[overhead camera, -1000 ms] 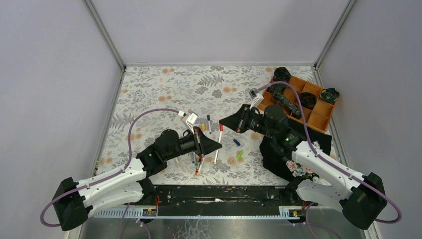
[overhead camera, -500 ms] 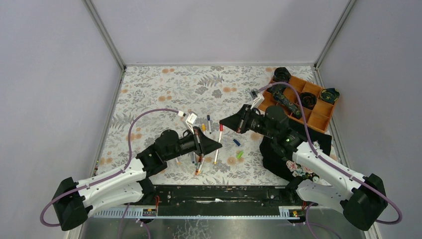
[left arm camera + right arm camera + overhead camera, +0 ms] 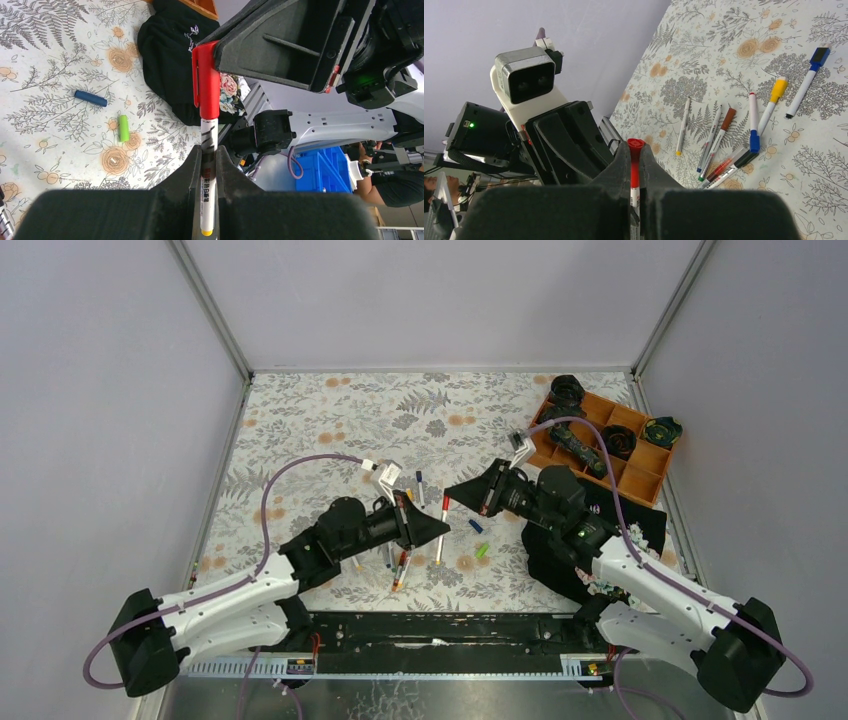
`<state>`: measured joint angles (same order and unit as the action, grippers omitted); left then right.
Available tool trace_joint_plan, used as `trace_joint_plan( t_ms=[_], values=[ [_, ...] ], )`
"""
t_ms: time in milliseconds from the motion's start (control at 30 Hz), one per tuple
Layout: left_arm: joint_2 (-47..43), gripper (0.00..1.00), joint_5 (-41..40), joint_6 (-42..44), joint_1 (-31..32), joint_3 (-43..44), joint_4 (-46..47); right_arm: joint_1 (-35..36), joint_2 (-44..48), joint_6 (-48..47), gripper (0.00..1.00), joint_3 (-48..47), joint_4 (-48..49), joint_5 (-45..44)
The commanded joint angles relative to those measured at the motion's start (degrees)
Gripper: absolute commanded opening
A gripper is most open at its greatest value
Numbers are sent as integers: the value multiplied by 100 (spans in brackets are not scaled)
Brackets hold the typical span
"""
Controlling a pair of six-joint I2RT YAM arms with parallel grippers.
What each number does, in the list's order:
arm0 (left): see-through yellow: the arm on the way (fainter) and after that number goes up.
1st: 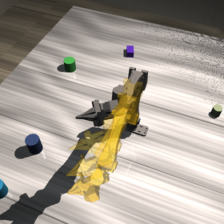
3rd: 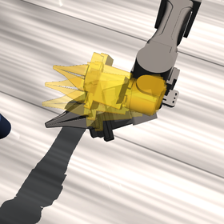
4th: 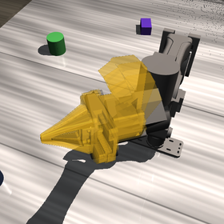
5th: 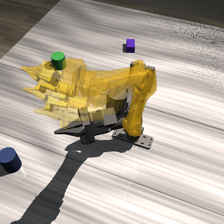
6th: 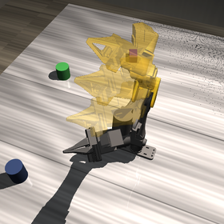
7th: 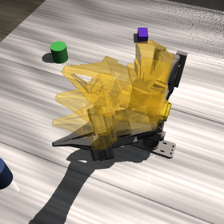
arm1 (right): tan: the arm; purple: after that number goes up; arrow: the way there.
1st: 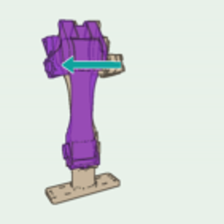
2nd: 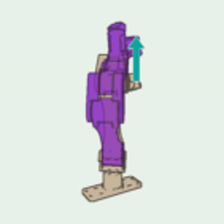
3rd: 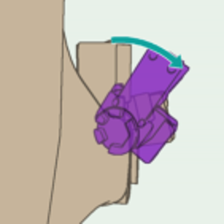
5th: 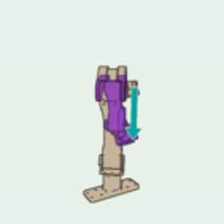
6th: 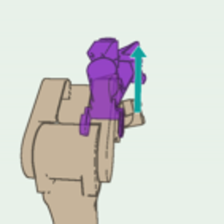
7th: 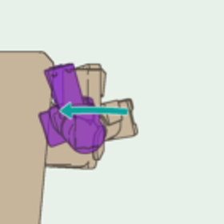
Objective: Insert the pens into the pen caps
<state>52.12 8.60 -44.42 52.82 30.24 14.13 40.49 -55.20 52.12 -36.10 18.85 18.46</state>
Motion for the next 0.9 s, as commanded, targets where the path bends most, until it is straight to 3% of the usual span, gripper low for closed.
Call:
trace_joint_plan(
  t_ms=[0, 600, 767, 867],
  values=[
    [55, 0, -364, 257, -54, 419, 682, 458, 65, -32, 0, 124, -185, 198],
    [-25, 0, 6, 472, -619, 659, 632, 1400, -138, 104, 0, 742, -545, 568],
    [390, 0, -4, 498, -614, 570, -268, 1392, 133, -480, 0, -29, -1900, -833],
    [841, 0, -130, 242, -607, 337, -631, 1394, 241, -801, 15, -489, -2574, -1922]
  ],
)
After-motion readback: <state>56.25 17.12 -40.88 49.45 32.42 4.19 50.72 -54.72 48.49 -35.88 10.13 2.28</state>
